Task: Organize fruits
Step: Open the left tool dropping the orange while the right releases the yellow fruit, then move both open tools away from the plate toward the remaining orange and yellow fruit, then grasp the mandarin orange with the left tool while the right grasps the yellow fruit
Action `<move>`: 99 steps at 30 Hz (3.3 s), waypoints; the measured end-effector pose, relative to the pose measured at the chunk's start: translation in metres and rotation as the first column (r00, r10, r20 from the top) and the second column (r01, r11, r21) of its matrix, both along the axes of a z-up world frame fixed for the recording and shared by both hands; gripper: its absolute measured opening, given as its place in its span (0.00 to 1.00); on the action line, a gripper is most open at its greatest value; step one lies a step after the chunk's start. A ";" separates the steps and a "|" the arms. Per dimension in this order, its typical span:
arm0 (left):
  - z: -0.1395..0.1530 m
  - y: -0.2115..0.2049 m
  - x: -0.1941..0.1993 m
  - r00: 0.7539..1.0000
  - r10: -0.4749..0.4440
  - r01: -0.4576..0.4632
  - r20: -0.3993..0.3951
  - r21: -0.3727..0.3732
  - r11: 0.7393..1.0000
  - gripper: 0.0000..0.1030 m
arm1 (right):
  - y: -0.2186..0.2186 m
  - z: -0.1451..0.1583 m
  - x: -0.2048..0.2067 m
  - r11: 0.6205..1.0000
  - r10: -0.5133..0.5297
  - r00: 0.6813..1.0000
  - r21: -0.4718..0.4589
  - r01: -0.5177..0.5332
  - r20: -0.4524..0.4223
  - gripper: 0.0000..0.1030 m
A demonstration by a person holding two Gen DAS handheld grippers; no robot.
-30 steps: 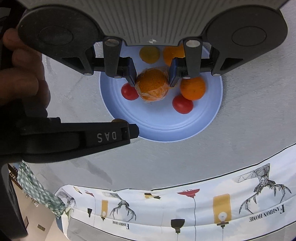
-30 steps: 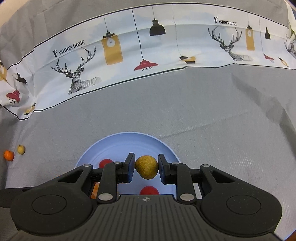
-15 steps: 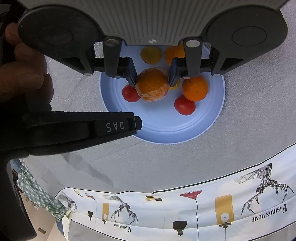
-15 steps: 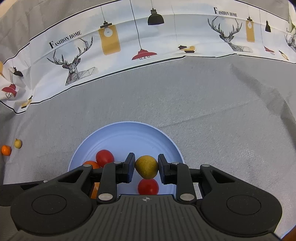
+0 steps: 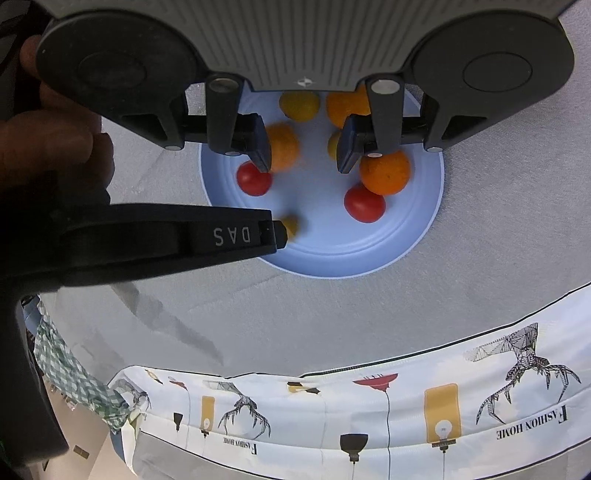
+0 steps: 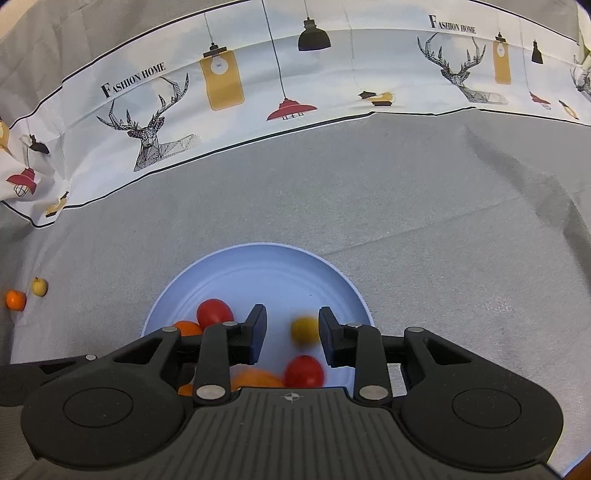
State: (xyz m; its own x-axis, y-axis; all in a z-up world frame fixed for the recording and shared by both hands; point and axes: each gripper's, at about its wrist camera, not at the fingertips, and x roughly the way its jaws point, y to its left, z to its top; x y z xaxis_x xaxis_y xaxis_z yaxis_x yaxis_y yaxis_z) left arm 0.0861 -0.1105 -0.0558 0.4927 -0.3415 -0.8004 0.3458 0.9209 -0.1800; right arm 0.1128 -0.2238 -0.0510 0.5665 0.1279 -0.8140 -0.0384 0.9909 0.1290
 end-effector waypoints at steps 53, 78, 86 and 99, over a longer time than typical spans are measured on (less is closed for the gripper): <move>0.062 0.225 -0.021 0.656 0.750 -0.749 0.086 -0.049 0.660 0.22 | 0.126 0.027 -0.040 0.936 0.321 0.882 0.025 -0.350 0.346 0.12; 0.073 0.301 -0.058 0.285 0.955 -0.937 0.076 -0.189 0.295 0.18 | 0.273 -0.041 0.010 0.769 0.608 0.731 -0.002 -0.639 0.310 0.20; 0.075 0.296 -0.057 0.311 0.945 -0.929 0.101 -0.179 0.324 0.18 | 0.310 -0.063 0.023 0.748 0.652 0.709 -0.070 -0.661 0.268 0.47; 0.078 0.290 -0.053 0.363 0.925 -0.905 0.113 -0.194 0.379 0.18 | 0.286 -0.054 0.031 0.795 0.591 0.751 -0.053 -0.605 0.295 0.25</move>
